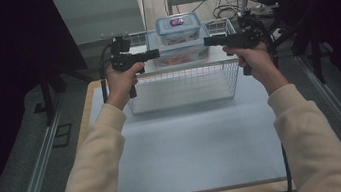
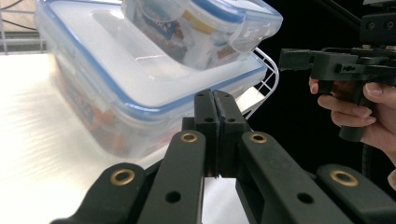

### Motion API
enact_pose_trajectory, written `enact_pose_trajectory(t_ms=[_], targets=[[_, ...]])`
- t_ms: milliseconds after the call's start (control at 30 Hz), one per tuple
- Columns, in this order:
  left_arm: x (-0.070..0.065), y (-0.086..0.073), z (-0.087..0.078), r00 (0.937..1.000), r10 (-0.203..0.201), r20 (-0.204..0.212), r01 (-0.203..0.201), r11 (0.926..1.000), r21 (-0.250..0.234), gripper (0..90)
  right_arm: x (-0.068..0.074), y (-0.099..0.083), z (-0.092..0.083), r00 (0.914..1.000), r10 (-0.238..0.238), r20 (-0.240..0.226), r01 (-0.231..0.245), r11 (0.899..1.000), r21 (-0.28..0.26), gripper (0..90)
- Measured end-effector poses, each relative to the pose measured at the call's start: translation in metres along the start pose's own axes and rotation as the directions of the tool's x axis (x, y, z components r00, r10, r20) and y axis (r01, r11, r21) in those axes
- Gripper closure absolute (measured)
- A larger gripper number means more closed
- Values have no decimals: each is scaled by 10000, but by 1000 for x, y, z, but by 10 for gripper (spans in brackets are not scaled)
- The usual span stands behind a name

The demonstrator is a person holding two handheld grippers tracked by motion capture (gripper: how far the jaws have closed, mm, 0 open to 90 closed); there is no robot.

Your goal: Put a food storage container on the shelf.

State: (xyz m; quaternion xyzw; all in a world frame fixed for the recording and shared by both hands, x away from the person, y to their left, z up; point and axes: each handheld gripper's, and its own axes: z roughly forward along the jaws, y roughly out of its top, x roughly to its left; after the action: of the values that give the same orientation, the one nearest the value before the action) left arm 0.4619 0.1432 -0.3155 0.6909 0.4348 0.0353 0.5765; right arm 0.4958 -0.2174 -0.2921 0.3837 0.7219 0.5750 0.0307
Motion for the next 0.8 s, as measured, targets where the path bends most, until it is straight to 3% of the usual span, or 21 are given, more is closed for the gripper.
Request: enact_pose_trajectory(t_ms=[467,800], targets=[[5,-22,-21,9998,-174,-87,172,9996,-238,897,-2,-20,-11,9996,-128,-259,121,9996,-237,409],[4,-56,-46,9995,-244,186,254,9982,-545,893,8,-47,-26,9978,-459,-477,446,9986,-269,407]])
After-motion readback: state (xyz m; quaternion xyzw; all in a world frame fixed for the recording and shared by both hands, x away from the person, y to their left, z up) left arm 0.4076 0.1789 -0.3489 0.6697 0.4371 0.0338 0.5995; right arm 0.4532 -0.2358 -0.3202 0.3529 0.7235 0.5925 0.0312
